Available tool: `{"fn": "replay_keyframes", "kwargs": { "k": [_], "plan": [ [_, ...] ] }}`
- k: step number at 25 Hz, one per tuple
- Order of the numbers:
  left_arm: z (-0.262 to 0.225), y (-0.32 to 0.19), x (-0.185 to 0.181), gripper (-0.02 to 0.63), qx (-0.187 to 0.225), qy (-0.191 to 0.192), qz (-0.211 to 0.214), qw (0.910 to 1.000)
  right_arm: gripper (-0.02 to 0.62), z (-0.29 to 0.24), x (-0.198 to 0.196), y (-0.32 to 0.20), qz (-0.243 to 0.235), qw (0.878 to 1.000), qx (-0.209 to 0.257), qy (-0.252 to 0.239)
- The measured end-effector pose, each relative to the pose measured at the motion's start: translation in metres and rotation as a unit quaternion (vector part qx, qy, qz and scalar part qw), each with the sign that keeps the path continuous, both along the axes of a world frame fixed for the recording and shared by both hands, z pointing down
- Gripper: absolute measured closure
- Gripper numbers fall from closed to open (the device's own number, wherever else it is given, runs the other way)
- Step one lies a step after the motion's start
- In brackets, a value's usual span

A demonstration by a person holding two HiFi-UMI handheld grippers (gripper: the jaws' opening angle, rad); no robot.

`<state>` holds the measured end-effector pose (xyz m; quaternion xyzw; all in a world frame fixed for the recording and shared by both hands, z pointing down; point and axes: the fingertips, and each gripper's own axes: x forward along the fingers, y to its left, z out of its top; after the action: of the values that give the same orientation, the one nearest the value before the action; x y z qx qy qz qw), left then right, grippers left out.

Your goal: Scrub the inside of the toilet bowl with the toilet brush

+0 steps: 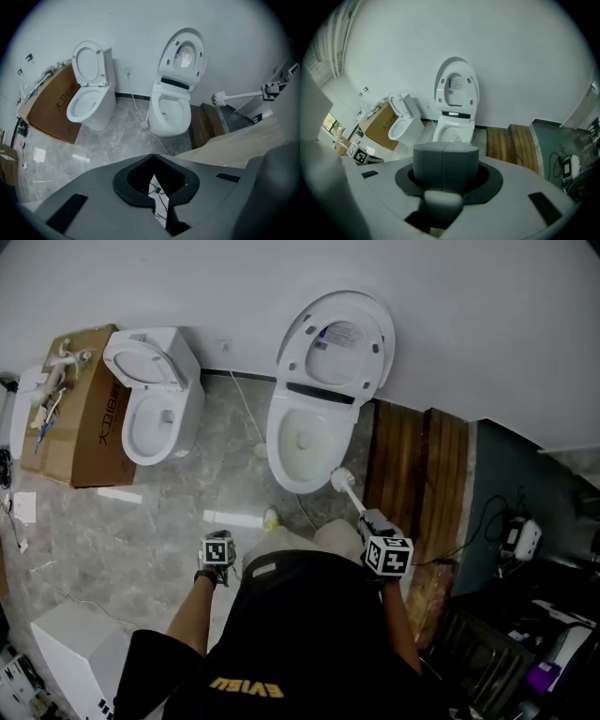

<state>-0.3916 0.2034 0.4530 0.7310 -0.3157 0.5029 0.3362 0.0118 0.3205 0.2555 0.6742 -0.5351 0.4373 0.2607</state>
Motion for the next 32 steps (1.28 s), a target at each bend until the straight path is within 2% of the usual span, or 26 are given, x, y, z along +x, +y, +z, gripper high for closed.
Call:
{"fn": "replay_keyframes", "kwargs": {
  "k": [2, 4, 9, 11, 15, 18, 21, 25, 28, 32],
  "plan": [
    [0.004, -0.008, -0.003, 0.588, -0.001, -0.02, 0.012, 0.9997, 0.436, 0.002, -0.001, -0.012, -0.013, 1.0, -0.005, -0.004],
    [0.007, -0.014, -0.01, 0.588, -0.003, -0.044, 0.006, 0.999, 0.436, 0.004, 0.004, -0.024, -0.024, 1.0, -0.007, -0.006],
    [0.015, -0.009, -0.009, 0.588, -0.027, -0.086, -0.03, 0.9955, 0.436, 0.017, 0.042, -0.056, -0.048, 0.999, -0.013, -0.015],
    [0.012, -0.011, 0.005, 0.588, -0.024, -0.095, -0.055, 0.9937, 0.436, 0.024, 0.063, -0.071, -0.082, 0.996, -0.019, -0.012],
    [-0.01, -0.025, 0.078, 0.588, 0.001, -0.063, -0.124, 0.9902, 0.436, 0.03, 0.117, -0.101, -0.155, 0.987, -0.021, -0.032],
    [-0.022, -0.032, 0.149, 0.588, 0.02, -0.041, -0.147, 0.9881, 0.436, 0.045, 0.164, -0.116, -0.224, 0.974, -0.018, -0.016],
    [-0.033, -0.029, 0.216, 0.588, 0.036, -0.039, -0.116, 0.9918, 0.436, 0.069, 0.204, -0.118, -0.268, 0.962, -0.043, -0.021],
    [-0.037, -0.017, 0.289, 0.588, 0.05, -0.045, -0.033, 0.9972, 0.436, 0.088, 0.241, -0.13, -0.303, 0.95, -0.043, -0.061],
    [-0.029, -0.012, 0.333, 0.588, 0.056, -0.029, 0.003, 0.998, 0.436, 0.111, 0.253, -0.153, -0.323, 0.943, -0.048, -0.066],
    [-0.013, -0.007, 0.376, 0.588, 0.045, 0.0, 0.025, 0.9987, 0.436, 0.149, 0.247, -0.181, -0.363, 0.928, -0.066, -0.052]
  ]
}}
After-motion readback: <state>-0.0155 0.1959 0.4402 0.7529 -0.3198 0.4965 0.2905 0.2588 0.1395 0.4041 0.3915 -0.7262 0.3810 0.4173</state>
